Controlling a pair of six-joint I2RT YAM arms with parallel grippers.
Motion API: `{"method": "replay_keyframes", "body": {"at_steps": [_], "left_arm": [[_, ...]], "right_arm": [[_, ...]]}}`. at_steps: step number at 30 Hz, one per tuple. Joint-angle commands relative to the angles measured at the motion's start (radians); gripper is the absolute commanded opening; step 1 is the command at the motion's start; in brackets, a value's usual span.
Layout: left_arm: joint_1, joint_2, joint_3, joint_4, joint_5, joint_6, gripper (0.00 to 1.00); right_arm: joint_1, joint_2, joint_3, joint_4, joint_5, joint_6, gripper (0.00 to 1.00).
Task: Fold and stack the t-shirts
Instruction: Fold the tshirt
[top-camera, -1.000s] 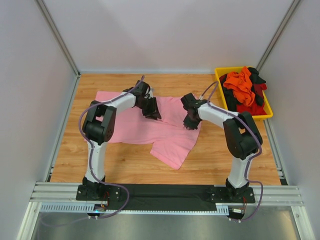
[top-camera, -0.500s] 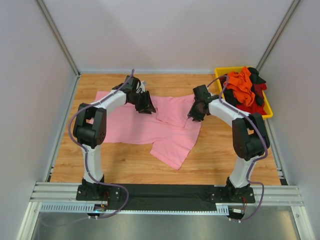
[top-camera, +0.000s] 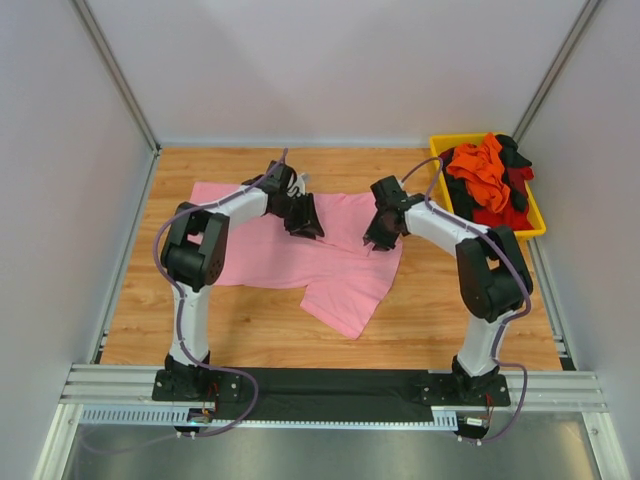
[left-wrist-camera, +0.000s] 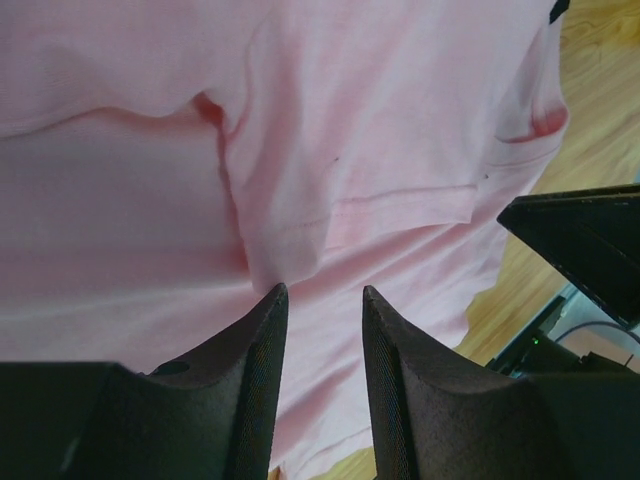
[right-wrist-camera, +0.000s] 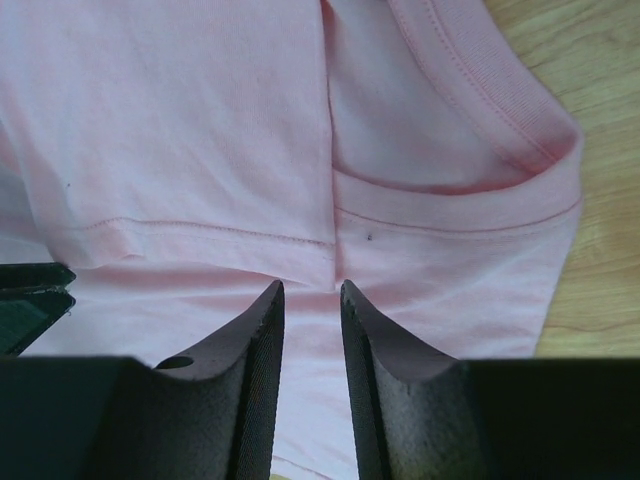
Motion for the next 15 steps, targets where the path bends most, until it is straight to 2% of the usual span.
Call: {"method": "replay_keyframes", "body": {"at_steps": [1,15], "left_arm": [[0.001,0.014,0.037,0.019,0.002,0.028,0.43],[-0.003,0.040,0.051,0.021,-0.025,0.035,0.49]], "right_arm": [[0.012,0.029,0.012,0.009,0.018,0.042,0.31],[0.019,0.082,-0.003,0.060,0.044,0.039,0.29]]}}
